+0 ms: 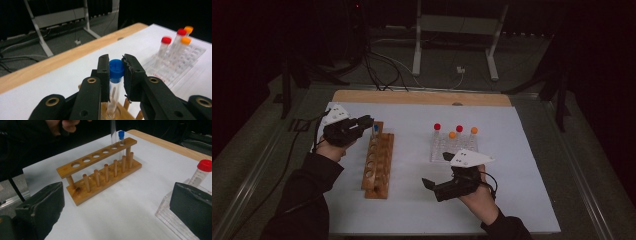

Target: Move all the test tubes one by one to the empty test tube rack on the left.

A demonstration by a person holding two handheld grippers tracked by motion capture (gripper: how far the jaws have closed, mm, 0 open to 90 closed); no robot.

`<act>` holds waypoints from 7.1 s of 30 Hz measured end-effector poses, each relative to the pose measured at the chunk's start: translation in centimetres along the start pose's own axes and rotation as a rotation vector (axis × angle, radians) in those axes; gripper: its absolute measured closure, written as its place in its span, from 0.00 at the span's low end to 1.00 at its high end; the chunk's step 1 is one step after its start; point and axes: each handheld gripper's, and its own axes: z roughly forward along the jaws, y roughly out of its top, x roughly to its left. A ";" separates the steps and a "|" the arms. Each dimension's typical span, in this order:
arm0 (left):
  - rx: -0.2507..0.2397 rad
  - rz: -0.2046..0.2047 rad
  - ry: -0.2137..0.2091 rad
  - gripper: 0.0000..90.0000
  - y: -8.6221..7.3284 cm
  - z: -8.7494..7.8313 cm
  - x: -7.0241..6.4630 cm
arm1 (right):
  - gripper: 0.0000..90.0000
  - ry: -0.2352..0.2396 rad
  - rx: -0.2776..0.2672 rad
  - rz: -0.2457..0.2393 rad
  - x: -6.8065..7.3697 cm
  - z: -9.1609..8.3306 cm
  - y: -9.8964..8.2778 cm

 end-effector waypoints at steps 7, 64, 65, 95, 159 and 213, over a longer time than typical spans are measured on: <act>0.037 -0.004 -0.004 0.86 -1.6 0.9 -0.2 | 0.00 0.003 0.004 0.000 0.0 0.0 0.0; 0.050 0.012 -0.183 0.02 -4.0 -4.4 -4.9 | 0.05 -0.326 0.013 0.121 -11.4 -3.6 -0.5; 0.049 0.013 -0.190 0.02 -4.1 -4.5 -4.9 | 0.08 -0.342 0.018 0.132 -11.7 -3.4 -0.9; 0.046 0.012 -0.174 0.02 -4.7 -4.8 -5.0 | 0.81 -0.449 0.172 0.238 -16.2 1.3 -3.6; 0.087 0.077 -0.352 0.02 -3.0 -3.5 -8.2 | 0.83 -0.102 0.223 -0.053 -3.5 0.3 -0.7; 0.048 0.200 -0.479 0.80 0.3 0.7 -13.1 | 0.53 0.066 0.146 -0.099 0.8 2.3 0.5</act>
